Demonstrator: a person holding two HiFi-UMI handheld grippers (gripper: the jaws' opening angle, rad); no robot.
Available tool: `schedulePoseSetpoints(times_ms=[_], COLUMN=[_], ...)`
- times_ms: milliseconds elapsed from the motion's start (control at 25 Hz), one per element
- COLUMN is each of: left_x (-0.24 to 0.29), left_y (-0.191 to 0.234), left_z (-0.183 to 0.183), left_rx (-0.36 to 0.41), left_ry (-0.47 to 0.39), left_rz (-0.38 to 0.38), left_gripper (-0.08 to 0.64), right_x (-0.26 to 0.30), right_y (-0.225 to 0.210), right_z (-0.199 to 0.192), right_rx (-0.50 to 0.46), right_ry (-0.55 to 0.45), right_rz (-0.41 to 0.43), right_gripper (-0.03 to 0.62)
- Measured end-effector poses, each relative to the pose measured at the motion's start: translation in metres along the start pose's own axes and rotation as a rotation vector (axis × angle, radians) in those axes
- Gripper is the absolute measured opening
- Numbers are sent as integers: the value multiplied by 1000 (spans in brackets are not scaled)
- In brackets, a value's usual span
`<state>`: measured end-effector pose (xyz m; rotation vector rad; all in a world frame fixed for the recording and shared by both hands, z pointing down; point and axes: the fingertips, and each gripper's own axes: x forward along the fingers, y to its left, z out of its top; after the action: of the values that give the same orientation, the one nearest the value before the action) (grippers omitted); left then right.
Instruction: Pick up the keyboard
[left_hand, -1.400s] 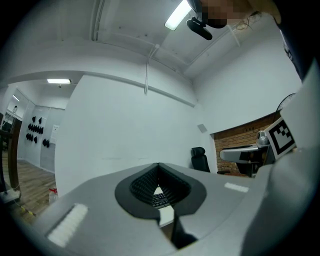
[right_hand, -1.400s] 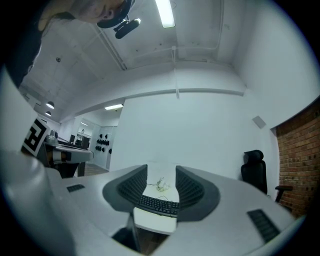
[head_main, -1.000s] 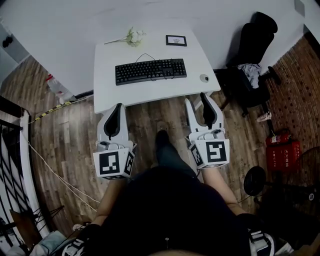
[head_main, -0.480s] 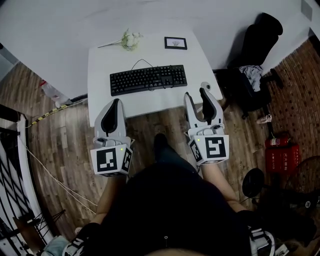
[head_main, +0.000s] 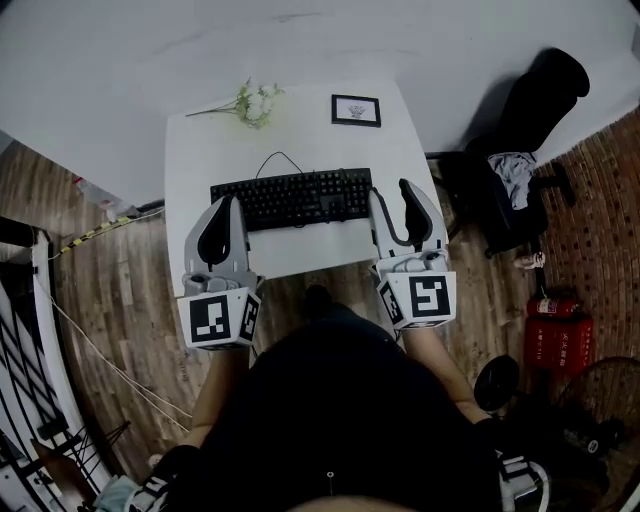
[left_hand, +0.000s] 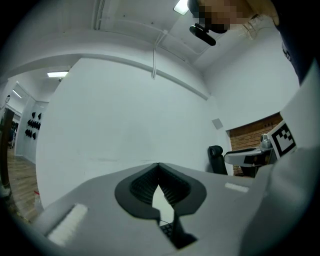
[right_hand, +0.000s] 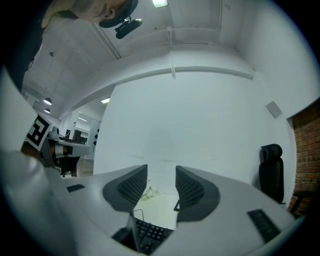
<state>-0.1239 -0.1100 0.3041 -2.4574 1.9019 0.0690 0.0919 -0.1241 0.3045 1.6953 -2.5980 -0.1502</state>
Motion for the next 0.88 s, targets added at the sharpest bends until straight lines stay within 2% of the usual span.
schedulePoseSetpoints(times_ms=[360,680,880], left_x=[83,108,122], left_y=[17,31,37], left_z=[-13,-32,-41], left_rx=[13,4,-13], left_ry=[9,36,63], left_rz=[30,42,17], left_gripper=[11,11,11], right_x=[83,117,123], right_y=[-37,-46,-48], right_z=[-23,-42,-52], right_rx=[11,17,15], right_ry=[25,45,80], right_rz=[56,70,54], right_gripper=[146,146,146])
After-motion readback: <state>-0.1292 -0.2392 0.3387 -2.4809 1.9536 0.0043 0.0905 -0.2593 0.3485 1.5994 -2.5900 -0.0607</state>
